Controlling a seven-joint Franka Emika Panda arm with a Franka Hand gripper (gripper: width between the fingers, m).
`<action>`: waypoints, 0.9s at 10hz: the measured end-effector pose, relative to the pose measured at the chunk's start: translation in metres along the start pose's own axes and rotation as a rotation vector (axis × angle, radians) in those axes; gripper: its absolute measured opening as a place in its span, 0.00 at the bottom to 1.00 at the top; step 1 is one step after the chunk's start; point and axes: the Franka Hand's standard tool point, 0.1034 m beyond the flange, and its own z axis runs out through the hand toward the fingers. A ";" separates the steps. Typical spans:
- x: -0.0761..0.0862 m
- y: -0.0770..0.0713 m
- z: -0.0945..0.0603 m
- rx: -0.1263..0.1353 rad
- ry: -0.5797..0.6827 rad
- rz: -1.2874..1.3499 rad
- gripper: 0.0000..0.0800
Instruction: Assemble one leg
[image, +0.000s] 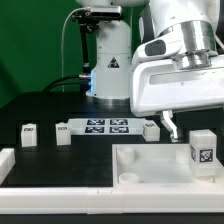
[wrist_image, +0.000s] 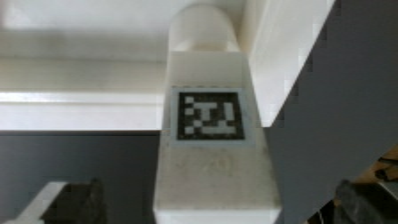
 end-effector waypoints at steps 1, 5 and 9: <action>-0.005 0.000 0.002 0.003 -0.047 0.003 0.81; -0.005 0.000 0.002 0.003 -0.047 0.003 0.81; -0.005 0.000 0.002 0.003 -0.047 0.003 0.81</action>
Offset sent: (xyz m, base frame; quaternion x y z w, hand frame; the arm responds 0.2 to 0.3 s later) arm 0.0033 -0.0075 0.0147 0.0035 -0.2557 0.0154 0.9666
